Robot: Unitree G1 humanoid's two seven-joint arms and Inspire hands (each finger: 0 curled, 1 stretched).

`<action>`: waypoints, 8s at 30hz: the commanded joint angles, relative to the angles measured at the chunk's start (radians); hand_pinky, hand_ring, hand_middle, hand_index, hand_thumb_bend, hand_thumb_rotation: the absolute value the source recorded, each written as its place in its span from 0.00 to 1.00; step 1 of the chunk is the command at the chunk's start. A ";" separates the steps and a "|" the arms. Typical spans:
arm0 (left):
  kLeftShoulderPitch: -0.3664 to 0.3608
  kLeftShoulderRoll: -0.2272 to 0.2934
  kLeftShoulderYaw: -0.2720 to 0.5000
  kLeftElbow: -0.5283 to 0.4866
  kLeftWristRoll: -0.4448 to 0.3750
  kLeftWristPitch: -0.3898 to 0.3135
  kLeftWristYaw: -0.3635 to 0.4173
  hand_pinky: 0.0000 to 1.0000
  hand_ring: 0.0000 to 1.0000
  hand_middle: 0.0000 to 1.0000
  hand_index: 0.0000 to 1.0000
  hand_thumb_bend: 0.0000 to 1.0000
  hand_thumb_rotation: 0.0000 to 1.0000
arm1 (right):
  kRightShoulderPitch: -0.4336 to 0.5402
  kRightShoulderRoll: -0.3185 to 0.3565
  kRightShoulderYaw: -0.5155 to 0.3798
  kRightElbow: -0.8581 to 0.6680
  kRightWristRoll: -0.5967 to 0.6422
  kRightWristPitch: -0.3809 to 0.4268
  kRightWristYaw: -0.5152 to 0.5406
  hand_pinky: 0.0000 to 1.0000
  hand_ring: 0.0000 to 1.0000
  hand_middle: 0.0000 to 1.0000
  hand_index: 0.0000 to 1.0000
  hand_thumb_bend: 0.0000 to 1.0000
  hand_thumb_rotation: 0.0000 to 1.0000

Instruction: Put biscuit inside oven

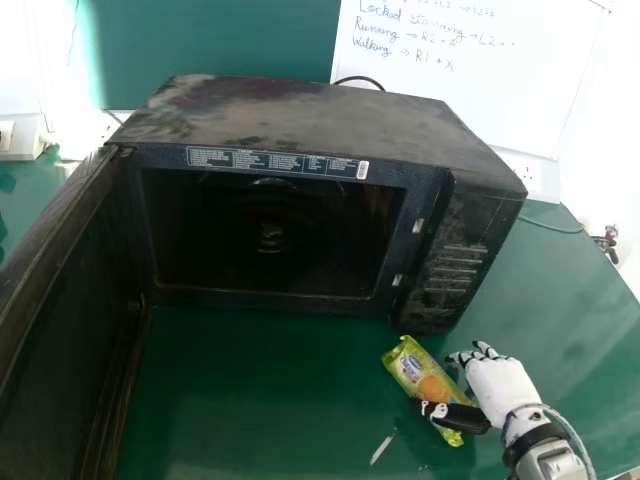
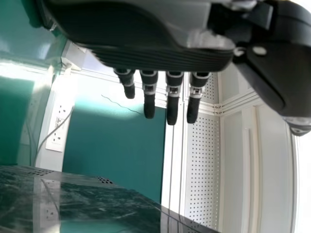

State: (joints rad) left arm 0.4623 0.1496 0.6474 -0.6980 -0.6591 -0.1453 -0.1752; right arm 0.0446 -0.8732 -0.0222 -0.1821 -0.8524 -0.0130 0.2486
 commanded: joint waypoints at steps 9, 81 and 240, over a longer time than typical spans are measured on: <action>0.010 -0.013 -0.012 -0.019 -0.001 -0.011 0.004 0.97 0.91 0.90 0.88 0.96 0.92 | 0.022 0.077 0.051 0.016 -0.034 0.047 -0.031 0.76 0.84 0.88 0.84 0.97 0.65; 0.021 -0.003 -0.003 -0.033 -0.015 -0.003 0.013 0.96 0.91 0.91 0.90 0.96 0.92 | -0.110 0.033 0.088 0.115 0.188 -0.025 0.050 0.67 0.75 0.78 0.77 1.00 0.35; 0.021 -0.006 -0.010 -0.047 -0.011 0.001 0.025 0.97 0.91 0.91 0.90 0.95 0.91 | -0.133 0.086 0.174 0.049 0.047 0.098 0.099 0.52 0.83 0.86 0.81 1.00 0.39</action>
State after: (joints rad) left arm 0.4707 0.1439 0.6398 -0.7340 -0.6701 -0.1443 -0.1534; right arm -0.1337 -0.8117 0.1155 -0.1429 -0.8082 0.0994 0.3271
